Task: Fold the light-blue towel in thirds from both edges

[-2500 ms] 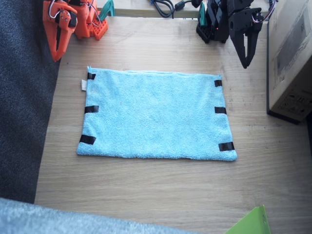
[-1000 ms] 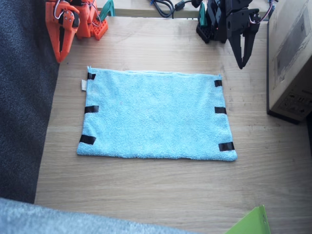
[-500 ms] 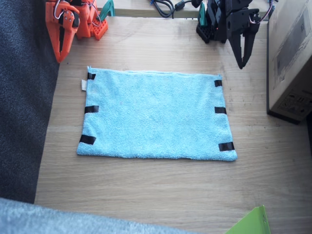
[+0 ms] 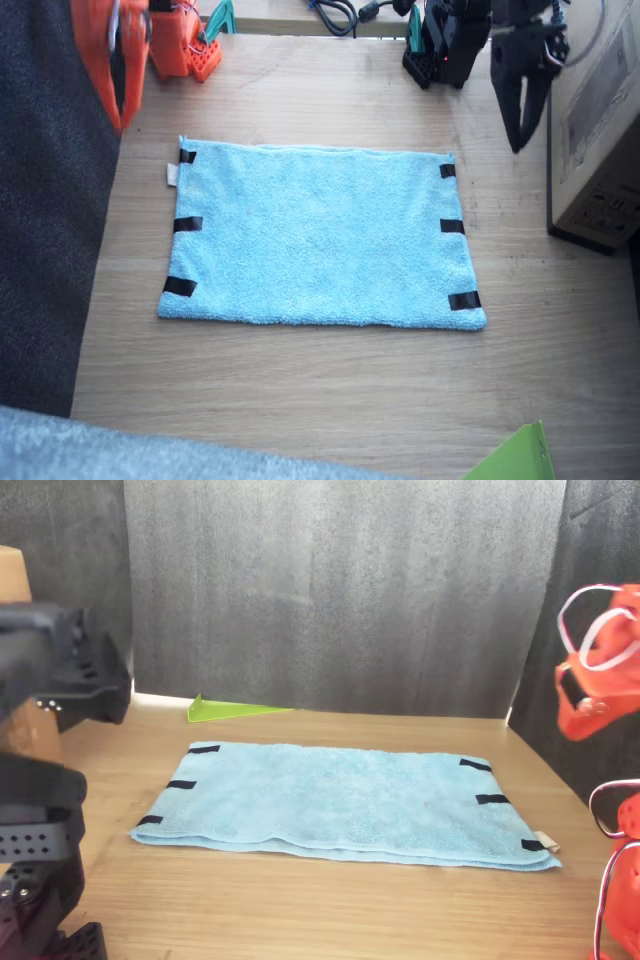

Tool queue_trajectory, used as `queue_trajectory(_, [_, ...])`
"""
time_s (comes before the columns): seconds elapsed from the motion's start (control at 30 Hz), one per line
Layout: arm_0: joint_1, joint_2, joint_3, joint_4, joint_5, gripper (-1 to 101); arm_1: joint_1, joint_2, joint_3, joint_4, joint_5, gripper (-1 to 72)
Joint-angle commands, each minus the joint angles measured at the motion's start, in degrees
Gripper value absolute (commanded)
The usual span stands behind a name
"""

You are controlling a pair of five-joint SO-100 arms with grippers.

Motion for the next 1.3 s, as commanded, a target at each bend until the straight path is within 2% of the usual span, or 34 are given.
queue_trajectory(0.0, [-1.41, -8.79, -8.35, 3.08, 0.7, 0, 2.64, -8.17, -4.83, 0.88, -0.18, -0.1])
queue_trajectory(0.2, [-3.43, -15.47, -12.48, 4.39, 0.35, 0, 4.48, -10.9, -7.65, 1.05, -0.18, 0.2])
queue_trajectory(0.37, [-5.1, -18.9, -14.15, 4.48, 0.0, 0, 6.94, -15.91, -10.9, 2.81, -0.53, 5.2])
queue_trajectory(0.6, [-7.91, -24.26, -13.18, 2.99, -0.09, 0, 7.65, -22.15, -13.1, 3.34, -0.26, 7.5])
queue_trajectory(0.93, [-9.14, -24.87, -10.11, 0.79, -0.79, 0, 8.7, -25.14, -10.72, 1.32, 0.09, 11.7])
queue_trajectory(1.1, [-10.72, -24.87, -9.84, 0.97, -0.7, 14, 9.76, -25.66, -10.55, 1.67, 0.35, 13.5])
queue_trajectory(1.27, [-13.54, -24.96, -9.93, 1.41, -0.79, 20, 9.93, -25.84, -10.46, 1.85, 0.62, 13.9])
